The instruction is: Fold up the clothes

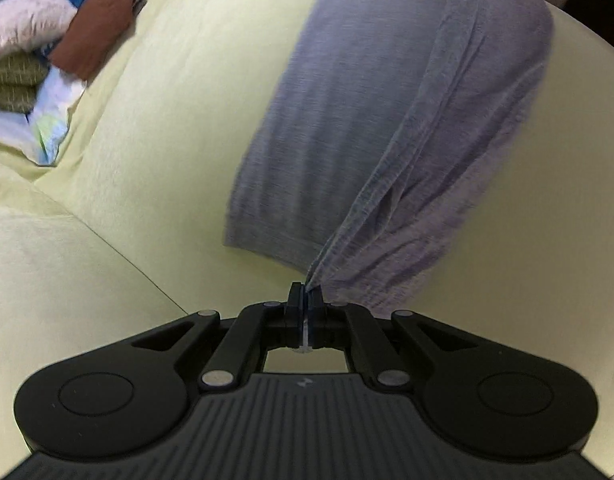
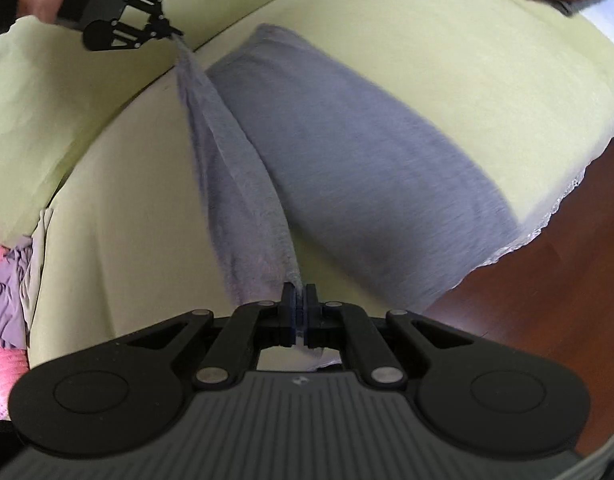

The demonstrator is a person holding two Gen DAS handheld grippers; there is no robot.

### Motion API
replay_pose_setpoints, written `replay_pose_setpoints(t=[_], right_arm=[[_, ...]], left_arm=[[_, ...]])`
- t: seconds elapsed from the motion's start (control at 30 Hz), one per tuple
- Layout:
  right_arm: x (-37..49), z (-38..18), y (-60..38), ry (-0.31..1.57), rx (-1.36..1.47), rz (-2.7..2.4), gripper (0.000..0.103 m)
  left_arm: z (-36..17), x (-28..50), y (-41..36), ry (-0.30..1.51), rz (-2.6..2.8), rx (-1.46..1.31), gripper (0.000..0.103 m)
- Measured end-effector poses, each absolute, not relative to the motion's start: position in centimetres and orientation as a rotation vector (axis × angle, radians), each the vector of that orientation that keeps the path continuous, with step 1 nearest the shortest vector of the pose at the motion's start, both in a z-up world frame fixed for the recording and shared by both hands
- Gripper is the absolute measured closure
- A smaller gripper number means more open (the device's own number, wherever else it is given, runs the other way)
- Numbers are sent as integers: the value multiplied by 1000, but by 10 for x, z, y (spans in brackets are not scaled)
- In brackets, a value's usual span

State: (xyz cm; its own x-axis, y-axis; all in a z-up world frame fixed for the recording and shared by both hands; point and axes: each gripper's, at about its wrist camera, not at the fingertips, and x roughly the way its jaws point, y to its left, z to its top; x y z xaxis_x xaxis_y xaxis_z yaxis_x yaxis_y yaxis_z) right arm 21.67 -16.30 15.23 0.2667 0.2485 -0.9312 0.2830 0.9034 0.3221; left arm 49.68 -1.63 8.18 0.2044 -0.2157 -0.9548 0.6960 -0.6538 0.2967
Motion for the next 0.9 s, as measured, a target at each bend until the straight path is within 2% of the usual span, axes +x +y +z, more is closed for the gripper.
replay_pose_setpoints(t=[0.47,0.9], right_arm=[[233,118,-273,1329,572,-64,102],[223,89,-298,1351,638,-183,102]], left_arm=[[66,527,-97,597,-1510,1714,103],[39,531,-99,649,-1449,1710,103]])
